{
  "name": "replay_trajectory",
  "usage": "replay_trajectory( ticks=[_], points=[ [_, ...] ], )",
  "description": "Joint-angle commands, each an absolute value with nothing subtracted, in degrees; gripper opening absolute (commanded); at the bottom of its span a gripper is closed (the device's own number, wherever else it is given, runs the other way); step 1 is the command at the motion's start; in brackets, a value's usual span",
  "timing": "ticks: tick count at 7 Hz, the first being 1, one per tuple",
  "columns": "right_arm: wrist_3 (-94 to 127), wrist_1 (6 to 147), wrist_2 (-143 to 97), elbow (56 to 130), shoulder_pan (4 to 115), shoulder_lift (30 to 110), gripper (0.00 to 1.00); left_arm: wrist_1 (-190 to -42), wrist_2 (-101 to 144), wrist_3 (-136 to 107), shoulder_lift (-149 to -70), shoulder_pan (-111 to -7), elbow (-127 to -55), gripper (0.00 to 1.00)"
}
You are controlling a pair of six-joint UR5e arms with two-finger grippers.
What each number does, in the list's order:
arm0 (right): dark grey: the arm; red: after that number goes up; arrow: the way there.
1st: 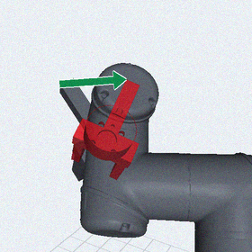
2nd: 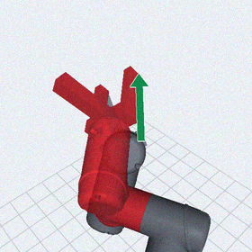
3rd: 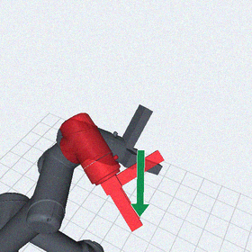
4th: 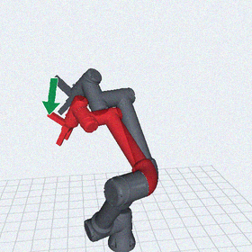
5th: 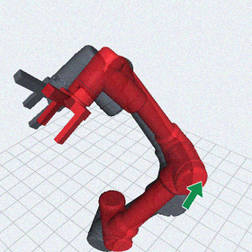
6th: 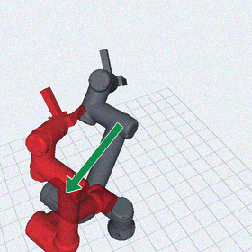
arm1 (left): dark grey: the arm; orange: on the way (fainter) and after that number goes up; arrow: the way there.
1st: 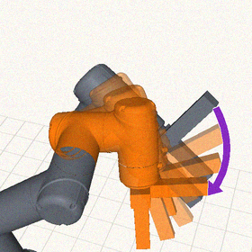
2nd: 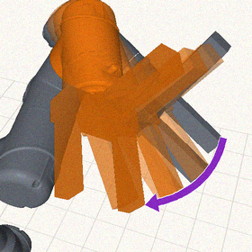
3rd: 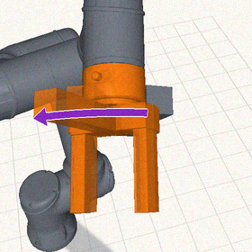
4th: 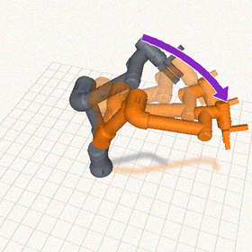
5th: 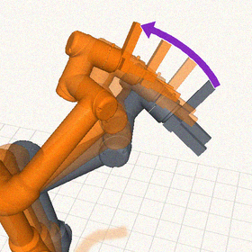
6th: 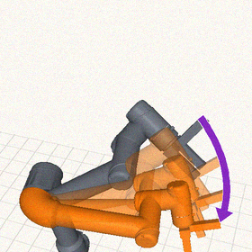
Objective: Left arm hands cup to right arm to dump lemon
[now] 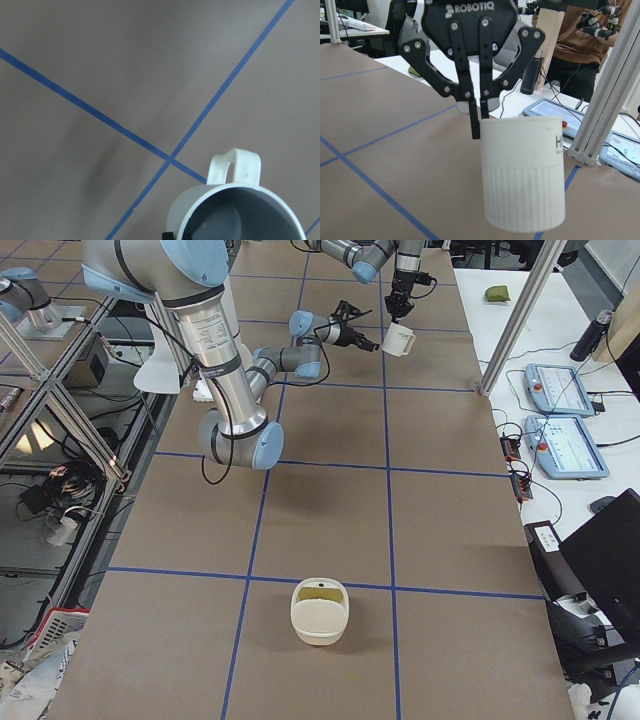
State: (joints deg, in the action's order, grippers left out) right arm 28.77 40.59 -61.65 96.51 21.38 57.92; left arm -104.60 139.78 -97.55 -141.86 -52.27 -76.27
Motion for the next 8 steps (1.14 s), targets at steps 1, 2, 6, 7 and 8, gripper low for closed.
replay_trajectory(
  ticks=[1,2,6,7,8],
  points=[
    [29.3,49.1,-64.0,103.4,23.3,59.8,0.97,-104.5,138.2,-97.1,-141.7,-52.3,-76.4,0.0],
    [29.6,57.0,-64.3,104.1,25.6,59.5,0.98,-104.4,136.9,-97.1,-141.6,-52.3,-76.6,0.0],
    [34.3,67.9,-88.0,103.5,41.3,60.6,0.98,-104.3,134.0,-94.5,-138.7,-51.7,-80.6,0.0],
    [33.8,73.4,-92.1,103.2,44.4,60.7,0.95,-104.0,133.9,-90.7,-135.3,-51.8,-84.0,0.0],
    [33.6,75.2,-97.9,102.1,48.1,60.8,0.93,-103.7,133.9,-87.3,-133.0,-51.9,-85.9,0.0]
  ],
)
